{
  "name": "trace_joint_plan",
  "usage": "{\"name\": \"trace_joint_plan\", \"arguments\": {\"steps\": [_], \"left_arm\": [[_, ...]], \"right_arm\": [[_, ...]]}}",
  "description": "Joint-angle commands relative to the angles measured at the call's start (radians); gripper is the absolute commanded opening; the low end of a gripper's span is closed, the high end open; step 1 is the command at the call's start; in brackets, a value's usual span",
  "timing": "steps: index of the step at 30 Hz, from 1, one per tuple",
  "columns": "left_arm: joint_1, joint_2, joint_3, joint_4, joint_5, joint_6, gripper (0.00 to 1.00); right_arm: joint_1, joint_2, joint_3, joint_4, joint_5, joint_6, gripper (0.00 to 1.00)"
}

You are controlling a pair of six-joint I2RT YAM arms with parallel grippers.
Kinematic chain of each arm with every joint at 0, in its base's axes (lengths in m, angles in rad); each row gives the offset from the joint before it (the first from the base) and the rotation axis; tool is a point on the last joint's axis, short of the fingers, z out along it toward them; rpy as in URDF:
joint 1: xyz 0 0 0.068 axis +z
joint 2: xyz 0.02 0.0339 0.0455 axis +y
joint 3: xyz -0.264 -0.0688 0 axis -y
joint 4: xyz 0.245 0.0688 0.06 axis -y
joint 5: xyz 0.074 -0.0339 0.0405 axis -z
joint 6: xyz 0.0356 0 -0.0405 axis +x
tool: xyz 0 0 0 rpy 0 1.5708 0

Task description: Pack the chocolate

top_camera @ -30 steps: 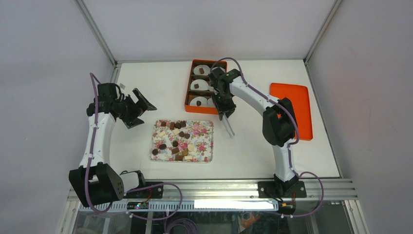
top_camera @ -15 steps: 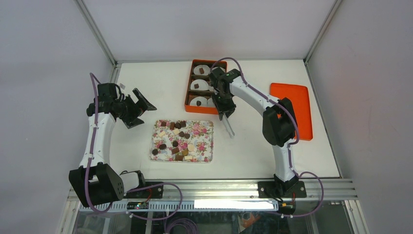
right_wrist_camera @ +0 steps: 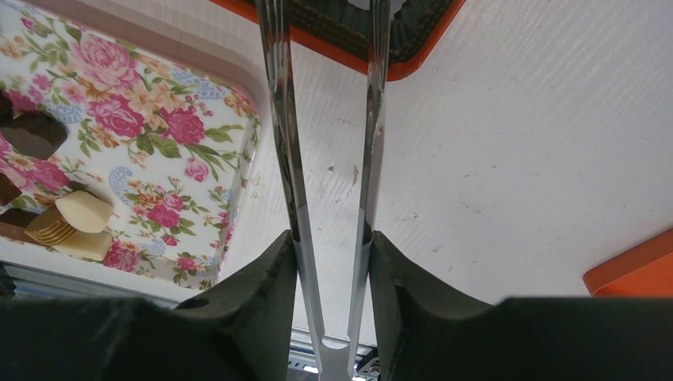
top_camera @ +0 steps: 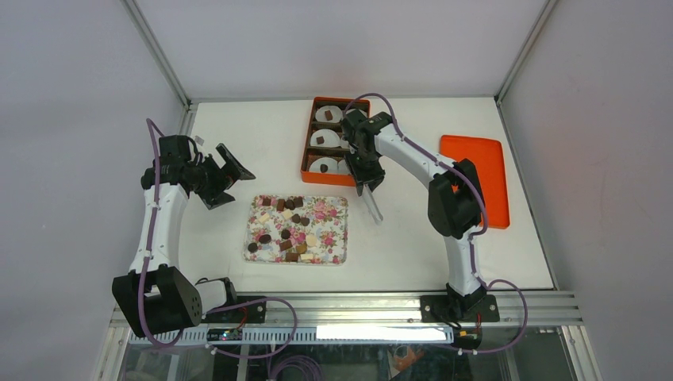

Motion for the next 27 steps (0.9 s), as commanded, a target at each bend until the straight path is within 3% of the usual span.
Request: {"name": "trace_joint_plan", "arguments": {"steps": [1,13,21,27], "left_arm": [[0.009,-0.018,0.001,0.034,0.026,-0.002,0.99],[0.009,-0.005,0.006,0.040,0.035,-0.004,0.99],[0.009,0.002,-0.004,0.052,0.048,-0.015,0.99],[0.009,-0.004,-0.005,0.057,0.078,-0.011,0.99]], "right_arm": [[-0.005,-0.051,0.018,0.013,0.010,-0.001,0.38],[-0.081,-0.242,0.000,0.051,0.102,0.028,0.33],[-0.249,-0.417,-0.393,0.244,0.077,0.121,0.34],[-0.264,-0.384,-0.507,0.341,0.092,0.161,0.40]]}}
